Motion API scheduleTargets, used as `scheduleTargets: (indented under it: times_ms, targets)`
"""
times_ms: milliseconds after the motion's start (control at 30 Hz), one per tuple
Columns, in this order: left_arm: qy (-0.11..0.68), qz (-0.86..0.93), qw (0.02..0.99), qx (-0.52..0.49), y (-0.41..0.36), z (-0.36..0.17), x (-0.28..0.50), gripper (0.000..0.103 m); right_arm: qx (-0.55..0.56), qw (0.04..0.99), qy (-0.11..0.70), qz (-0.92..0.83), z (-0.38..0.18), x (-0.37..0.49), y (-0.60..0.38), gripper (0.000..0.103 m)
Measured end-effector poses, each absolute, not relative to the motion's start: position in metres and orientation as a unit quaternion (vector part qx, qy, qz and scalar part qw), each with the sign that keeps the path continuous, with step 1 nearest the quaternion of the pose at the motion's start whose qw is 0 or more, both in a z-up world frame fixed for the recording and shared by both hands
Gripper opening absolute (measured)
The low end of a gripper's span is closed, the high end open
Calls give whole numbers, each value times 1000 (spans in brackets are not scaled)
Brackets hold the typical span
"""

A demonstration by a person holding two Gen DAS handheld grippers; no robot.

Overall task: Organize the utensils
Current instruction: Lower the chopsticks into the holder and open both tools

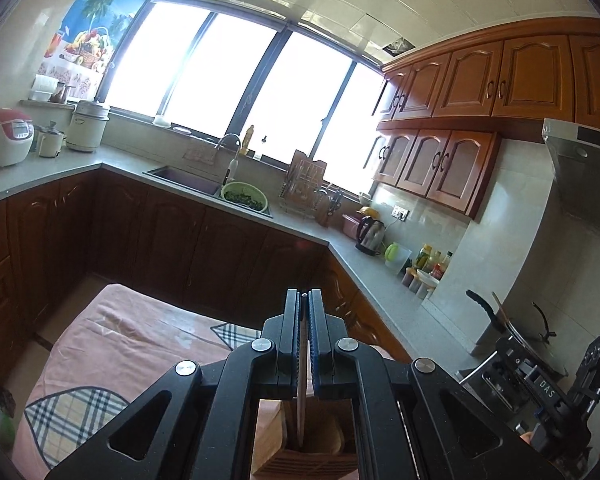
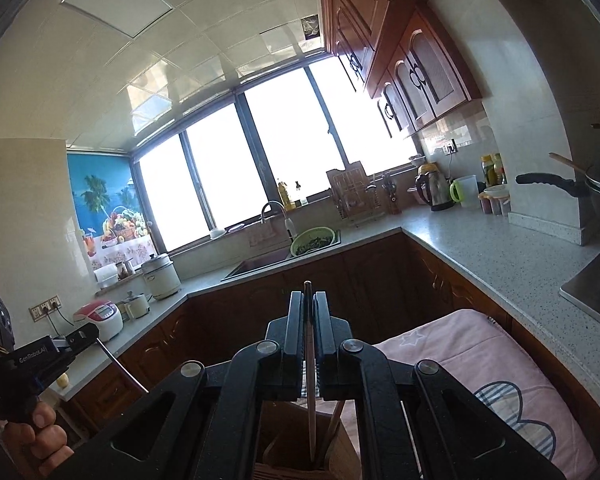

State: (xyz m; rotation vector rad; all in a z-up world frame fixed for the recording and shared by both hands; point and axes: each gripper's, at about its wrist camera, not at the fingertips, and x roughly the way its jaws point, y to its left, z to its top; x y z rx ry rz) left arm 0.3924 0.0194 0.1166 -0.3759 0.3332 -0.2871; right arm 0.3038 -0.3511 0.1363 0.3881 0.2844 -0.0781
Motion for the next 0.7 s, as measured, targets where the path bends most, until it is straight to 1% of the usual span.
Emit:
scheduleTargets:
  times_ms: [333,533,700]
  targets:
    - [201,-129,949,-205,-7,56,443,2,203,962,173,-56,77,322,-345,4]
    - [225,-132,946,-192,-22,45,464,3,221,952,206,-55,49,332,-344,4]
    - [237,-139,945,-176,-30,46,474,3,222,950,212,-53,47,333,-344,4]
